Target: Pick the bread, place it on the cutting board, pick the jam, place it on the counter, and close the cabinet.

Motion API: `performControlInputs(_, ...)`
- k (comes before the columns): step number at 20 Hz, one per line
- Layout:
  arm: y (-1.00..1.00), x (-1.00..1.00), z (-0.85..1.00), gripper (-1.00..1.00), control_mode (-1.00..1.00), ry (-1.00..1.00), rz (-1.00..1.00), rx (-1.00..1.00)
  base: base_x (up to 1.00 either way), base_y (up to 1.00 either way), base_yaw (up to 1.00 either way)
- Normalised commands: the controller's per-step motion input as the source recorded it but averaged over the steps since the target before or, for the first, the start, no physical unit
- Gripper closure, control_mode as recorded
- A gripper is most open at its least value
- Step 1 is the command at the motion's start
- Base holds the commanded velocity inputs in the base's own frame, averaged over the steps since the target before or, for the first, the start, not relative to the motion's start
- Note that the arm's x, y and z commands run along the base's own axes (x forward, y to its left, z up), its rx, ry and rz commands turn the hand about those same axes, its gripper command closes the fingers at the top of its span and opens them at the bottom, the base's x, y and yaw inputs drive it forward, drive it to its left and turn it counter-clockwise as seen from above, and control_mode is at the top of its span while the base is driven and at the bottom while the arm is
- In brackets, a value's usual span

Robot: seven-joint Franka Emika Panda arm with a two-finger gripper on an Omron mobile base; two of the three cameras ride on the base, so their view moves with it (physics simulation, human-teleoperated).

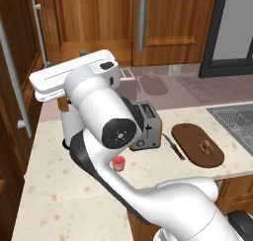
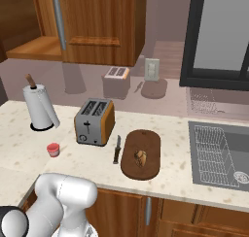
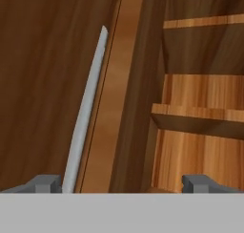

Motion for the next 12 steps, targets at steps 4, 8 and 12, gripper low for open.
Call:
performControlInputs(4, 0.39, 0.23, -0.24, -1.0, -1.0, 0.0, 0.0, -0.02, 0.0, 0.0, 0.0)
performControlInputs(8, 0.35, 0.36, -0.23, -1.0, -1.0, 0.0, 0.0, -0.03, 0.0, 0.0, 0.0)
performControlInputs(12, 0.35, 0.36, -0.24, -1.0, -1.0, 0.0, -0.02, -0.03, 0.0, 0.0, 0.0)
